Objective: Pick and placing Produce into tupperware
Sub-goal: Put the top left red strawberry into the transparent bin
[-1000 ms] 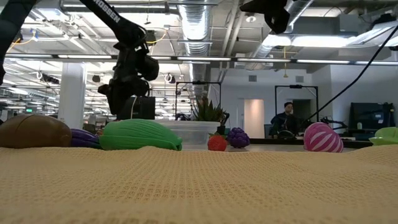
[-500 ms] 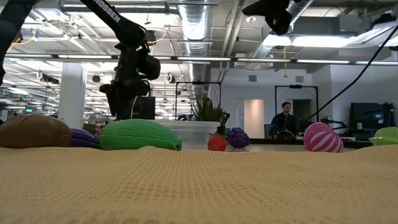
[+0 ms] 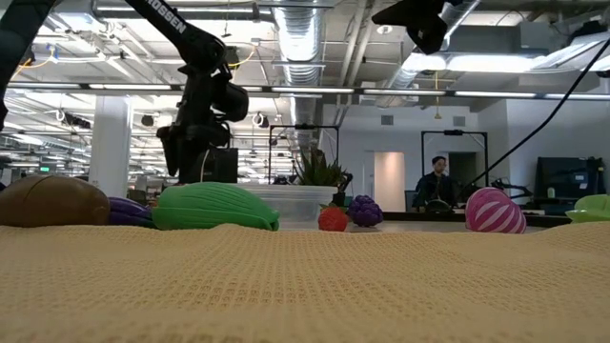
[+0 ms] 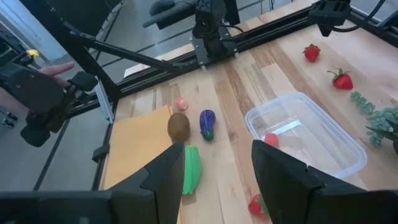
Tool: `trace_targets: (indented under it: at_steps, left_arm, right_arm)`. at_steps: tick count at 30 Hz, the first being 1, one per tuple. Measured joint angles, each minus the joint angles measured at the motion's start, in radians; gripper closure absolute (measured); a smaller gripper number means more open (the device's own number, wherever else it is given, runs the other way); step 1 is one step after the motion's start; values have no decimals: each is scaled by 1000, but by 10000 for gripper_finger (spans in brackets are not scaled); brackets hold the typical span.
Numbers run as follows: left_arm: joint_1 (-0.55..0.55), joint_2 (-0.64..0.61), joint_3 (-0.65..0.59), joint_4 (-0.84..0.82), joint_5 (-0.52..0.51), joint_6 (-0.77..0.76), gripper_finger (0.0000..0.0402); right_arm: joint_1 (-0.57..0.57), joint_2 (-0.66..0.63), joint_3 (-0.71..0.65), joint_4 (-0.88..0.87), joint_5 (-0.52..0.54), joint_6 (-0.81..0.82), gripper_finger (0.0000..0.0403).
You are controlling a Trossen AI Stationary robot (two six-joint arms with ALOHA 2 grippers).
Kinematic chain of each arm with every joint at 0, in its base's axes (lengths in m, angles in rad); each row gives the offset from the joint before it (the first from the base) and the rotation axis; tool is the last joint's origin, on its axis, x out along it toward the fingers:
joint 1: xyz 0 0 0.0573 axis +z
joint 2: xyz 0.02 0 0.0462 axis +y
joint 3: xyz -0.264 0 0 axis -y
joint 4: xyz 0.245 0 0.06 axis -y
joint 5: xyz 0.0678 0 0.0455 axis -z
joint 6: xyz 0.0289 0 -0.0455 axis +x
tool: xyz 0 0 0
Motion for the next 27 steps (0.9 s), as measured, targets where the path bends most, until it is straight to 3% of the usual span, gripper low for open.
trace_targets:
  at_steps: [7,13,27]
  left_arm:
    - [-4,-1,-10,4,3,100,160]
    - [-13,-1,-93,-7,-1,224,160]
    - [-40,-1,-228,128,-22,244,160]
  right_arm:
    - [0,0,0,1,0,0,225]
    - [0,0,0,4,0,0,225]
    - [-28,0,0,68,0,31,225]
